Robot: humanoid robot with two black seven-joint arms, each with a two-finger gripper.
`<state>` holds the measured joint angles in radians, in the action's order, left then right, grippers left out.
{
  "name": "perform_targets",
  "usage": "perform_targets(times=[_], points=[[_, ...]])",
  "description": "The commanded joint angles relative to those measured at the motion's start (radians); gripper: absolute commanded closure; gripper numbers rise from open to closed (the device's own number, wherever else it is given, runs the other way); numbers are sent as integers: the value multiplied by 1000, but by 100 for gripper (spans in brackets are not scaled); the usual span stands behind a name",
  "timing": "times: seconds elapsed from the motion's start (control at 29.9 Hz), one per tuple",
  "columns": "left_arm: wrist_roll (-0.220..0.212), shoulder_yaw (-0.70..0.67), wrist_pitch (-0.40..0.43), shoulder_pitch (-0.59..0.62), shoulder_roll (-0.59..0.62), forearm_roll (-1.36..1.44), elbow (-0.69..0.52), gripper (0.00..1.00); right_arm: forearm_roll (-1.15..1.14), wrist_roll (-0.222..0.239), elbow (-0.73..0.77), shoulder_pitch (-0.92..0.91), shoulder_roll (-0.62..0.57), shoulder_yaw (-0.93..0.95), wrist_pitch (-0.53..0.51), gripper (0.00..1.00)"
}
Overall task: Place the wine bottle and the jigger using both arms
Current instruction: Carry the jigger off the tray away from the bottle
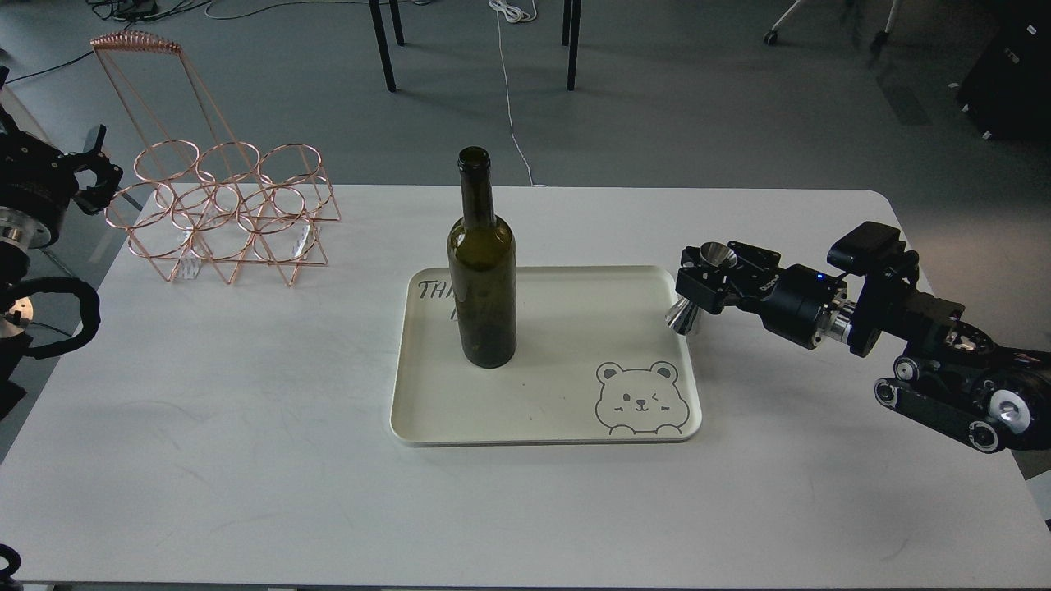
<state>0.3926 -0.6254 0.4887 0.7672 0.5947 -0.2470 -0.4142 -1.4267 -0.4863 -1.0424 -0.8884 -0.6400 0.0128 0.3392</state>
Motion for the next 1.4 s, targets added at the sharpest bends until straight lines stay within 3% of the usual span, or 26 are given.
perform_targets(times=[0.0, 0.33, 1.37], points=[[0, 0, 0, 0, 1, 0, 0, 2, 0, 0, -19, 8, -68, 1, 23, 93], [0, 0, 0, -2, -3, -1, -2, 2, 8, 3, -7, 92, -182, 7, 79, 92], [0, 1, 0, 0, -4, 0, -6, 2, 25, 0, 133, 192, -109, 7, 129, 73]])
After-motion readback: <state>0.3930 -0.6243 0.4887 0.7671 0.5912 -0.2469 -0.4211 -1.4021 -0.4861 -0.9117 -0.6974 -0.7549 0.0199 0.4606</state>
